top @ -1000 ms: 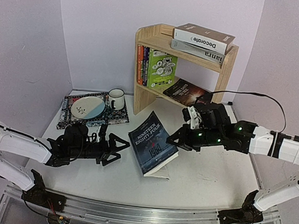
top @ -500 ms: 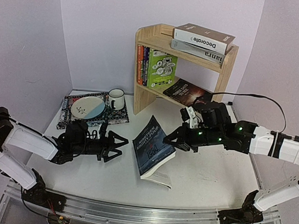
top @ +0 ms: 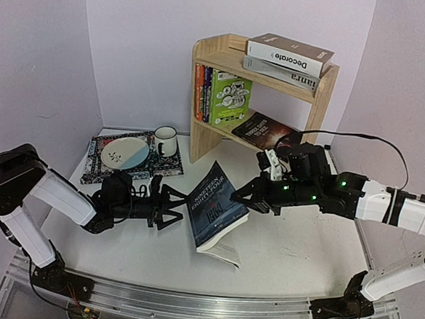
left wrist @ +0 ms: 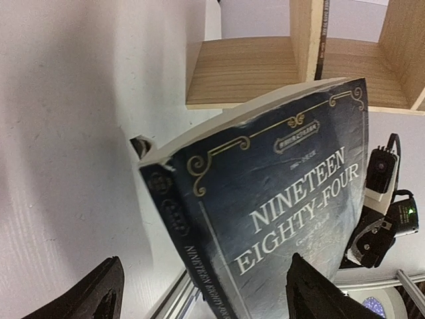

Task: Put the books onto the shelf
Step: Pass from the right arm to the left

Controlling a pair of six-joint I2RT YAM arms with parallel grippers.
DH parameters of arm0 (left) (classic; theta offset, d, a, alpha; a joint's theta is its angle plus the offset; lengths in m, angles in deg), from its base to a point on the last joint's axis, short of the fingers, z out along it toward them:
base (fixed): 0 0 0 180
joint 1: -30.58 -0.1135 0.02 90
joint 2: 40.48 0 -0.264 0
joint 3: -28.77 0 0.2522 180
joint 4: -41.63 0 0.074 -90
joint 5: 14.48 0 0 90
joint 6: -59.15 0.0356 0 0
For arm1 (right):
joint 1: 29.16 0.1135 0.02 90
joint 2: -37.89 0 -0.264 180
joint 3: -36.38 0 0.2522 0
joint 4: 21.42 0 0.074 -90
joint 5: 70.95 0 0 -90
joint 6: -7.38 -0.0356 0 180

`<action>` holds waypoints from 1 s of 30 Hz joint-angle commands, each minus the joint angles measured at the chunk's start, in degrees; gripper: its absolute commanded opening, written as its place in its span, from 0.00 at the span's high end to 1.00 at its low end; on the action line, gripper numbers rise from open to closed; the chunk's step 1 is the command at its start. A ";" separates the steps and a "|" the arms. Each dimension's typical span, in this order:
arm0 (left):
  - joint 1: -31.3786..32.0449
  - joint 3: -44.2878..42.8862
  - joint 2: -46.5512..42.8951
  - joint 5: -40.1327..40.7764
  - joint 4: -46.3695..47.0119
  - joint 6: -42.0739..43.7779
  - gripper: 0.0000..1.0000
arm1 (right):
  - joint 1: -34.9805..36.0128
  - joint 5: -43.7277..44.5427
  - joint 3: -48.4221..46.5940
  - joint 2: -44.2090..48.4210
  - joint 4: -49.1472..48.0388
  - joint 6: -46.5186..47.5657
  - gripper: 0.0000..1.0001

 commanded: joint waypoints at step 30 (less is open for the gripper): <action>-0.52 -4.83 11.45 -2.62 33.89 -12.43 0.79 | 0.17 -1.70 4.16 6.79 -14.32 -2.51 1.00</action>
